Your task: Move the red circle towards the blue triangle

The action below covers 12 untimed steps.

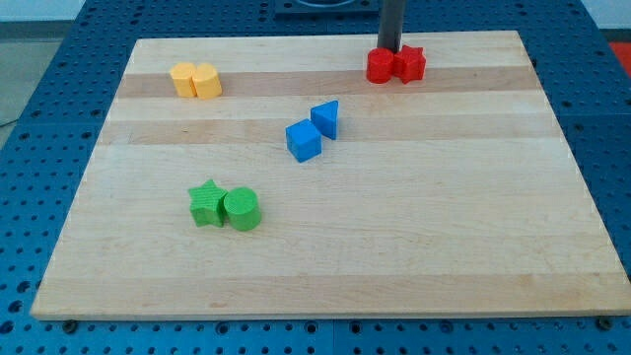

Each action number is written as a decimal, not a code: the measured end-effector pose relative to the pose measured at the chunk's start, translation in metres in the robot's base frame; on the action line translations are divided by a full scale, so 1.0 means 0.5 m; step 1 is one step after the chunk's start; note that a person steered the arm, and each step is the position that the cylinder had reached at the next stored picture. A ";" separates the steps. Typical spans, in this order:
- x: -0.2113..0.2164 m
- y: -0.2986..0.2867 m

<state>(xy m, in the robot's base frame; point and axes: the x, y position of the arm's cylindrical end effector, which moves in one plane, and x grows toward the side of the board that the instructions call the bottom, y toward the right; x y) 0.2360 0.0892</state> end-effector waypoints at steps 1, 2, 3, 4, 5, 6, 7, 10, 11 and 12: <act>0.001 -0.001; 0.043 0.002; 0.091 0.019; 0.123 0.019; 0.135 0.018; 0.135 0.009; 0.135 0.008; 0.182 -0.069; 0.185 -0.097; 0.183 -0.100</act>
<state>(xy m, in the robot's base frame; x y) 0.3276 0.0394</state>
